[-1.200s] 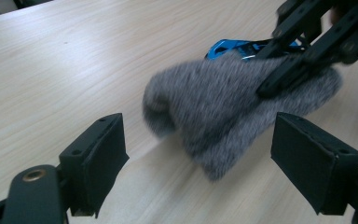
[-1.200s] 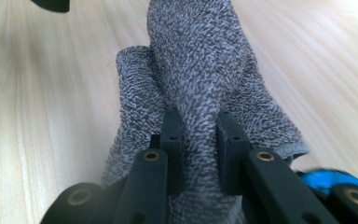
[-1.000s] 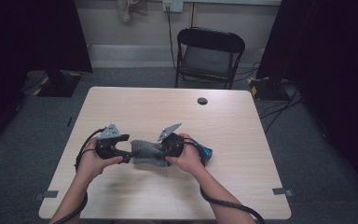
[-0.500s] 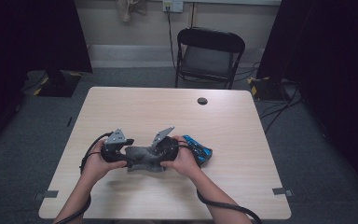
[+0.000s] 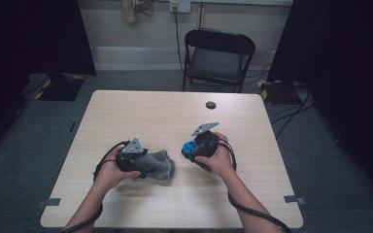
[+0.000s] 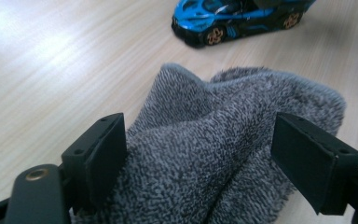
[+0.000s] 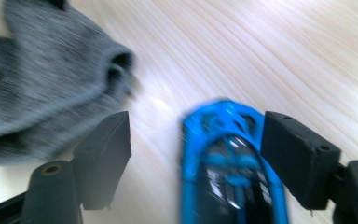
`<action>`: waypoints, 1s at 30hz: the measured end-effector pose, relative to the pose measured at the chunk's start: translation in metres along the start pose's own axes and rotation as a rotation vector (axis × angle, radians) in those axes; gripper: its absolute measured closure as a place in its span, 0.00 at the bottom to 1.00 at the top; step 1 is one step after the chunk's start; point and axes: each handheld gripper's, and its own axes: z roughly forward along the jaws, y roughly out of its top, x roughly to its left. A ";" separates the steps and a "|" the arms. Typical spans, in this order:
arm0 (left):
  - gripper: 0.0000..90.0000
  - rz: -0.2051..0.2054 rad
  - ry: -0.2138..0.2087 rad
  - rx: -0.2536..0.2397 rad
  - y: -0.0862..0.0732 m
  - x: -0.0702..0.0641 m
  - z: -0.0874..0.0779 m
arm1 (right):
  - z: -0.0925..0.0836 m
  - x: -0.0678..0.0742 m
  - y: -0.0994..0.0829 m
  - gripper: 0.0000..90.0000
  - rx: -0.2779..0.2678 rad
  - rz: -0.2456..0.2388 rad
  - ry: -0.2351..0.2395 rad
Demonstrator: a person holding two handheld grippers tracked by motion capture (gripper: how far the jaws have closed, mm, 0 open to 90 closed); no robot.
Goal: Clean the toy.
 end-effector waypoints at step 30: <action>0.20 0.026 -0.002 0.044 -0.017 0.000 0.014 | 0.018 -0.015 -0.035 0.24 0.113 0.041 -0.055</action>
